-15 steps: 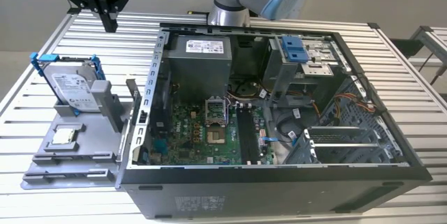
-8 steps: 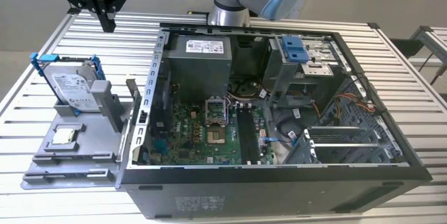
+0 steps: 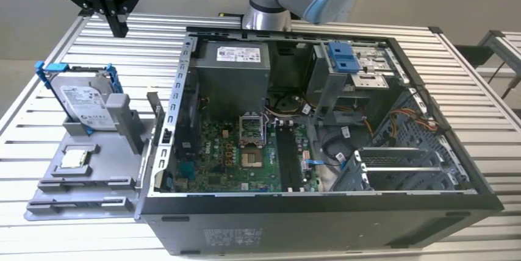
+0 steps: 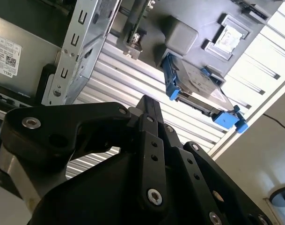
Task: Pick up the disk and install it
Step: 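Reach for the disk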
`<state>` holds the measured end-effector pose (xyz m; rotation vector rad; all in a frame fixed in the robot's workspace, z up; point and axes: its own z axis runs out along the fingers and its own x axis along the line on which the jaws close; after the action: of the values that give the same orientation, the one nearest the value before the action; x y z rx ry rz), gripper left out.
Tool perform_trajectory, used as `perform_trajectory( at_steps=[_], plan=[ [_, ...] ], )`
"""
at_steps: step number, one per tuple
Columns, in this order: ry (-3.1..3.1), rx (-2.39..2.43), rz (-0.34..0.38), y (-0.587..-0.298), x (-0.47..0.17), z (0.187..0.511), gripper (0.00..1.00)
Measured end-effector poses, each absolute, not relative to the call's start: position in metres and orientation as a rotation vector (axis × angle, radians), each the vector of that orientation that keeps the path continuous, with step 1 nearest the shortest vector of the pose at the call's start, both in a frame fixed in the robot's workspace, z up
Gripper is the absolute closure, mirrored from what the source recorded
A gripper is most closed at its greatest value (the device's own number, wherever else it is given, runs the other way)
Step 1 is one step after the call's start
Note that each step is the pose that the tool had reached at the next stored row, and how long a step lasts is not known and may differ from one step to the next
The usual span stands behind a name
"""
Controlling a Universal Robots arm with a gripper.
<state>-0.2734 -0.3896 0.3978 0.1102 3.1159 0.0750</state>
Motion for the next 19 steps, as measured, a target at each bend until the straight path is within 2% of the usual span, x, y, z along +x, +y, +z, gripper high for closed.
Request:
perform_trajectory(
  at_steps=[19],
  plan=[
    [3.116, 0.110, 0.075, -0.389, -0.286, 0.398, 1.00]
  ],
)
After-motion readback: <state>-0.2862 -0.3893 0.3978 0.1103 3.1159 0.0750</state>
